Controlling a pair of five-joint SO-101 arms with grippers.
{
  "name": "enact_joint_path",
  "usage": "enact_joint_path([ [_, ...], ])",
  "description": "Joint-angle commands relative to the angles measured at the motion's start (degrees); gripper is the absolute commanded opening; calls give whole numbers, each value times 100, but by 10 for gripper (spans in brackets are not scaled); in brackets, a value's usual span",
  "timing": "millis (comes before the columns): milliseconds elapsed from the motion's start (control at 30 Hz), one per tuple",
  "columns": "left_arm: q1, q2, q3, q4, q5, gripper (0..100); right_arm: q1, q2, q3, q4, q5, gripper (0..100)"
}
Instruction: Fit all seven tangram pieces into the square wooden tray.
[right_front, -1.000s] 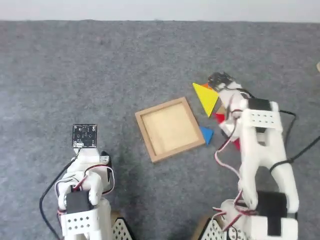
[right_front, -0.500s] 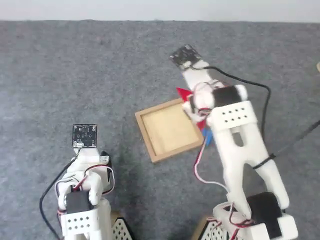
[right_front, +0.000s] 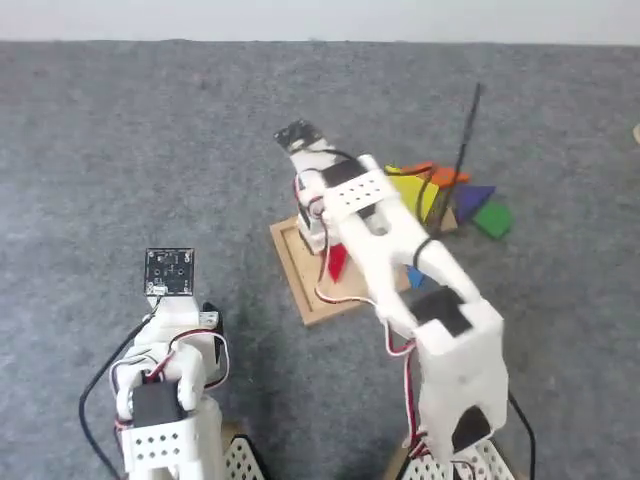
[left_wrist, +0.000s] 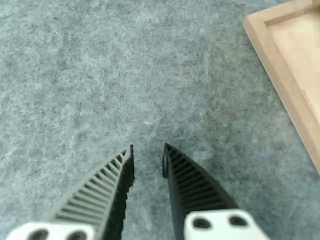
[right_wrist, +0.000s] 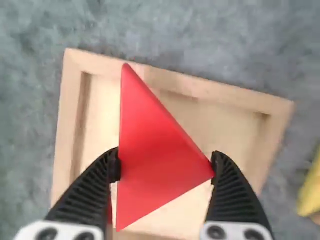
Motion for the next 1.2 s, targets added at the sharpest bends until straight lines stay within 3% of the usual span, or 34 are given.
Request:
enact_joint_path([
  [0,-26,-114,-75,18,-9,93,-119,101,-457,-163,-229,79],
  [500,-26,-114,-75,18,-9,93,-620,189,-440,75,-255,86],
  [767,-26,-114,-75,18,-9,93,-664,171,-431,233,-220,253],
  [1167,-26,-114,-75,18,-9,93,-927,145,-431,347,-202,253],
])
